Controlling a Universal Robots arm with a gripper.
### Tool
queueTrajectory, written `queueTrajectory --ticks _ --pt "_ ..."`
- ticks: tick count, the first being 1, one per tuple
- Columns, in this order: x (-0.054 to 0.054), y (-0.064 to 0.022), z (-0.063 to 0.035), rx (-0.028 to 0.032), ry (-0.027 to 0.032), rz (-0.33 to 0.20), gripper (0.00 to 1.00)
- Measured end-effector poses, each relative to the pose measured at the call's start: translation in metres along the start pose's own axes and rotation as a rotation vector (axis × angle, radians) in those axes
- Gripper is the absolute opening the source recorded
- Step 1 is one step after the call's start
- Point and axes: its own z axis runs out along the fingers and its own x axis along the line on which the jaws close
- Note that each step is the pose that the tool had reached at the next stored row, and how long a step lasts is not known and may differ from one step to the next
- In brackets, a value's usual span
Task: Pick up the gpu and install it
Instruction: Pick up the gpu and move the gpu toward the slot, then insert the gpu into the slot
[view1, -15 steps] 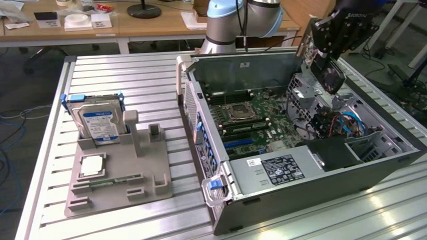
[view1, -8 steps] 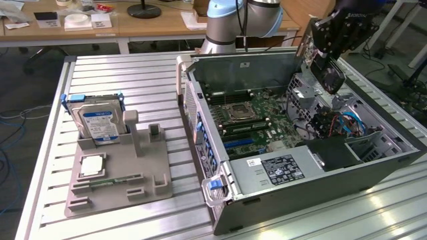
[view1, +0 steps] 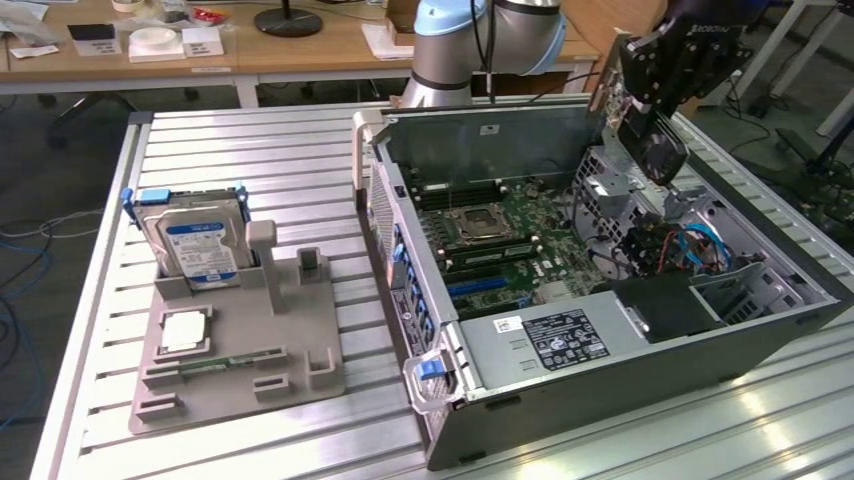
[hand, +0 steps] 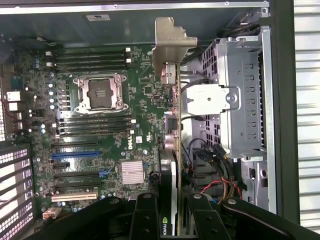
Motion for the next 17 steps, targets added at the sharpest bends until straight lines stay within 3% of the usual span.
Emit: queueTrajectory --ticks 17 --pt "0.0 0.0001 0.0001 -0.0001 0.0 0.0 0.27"
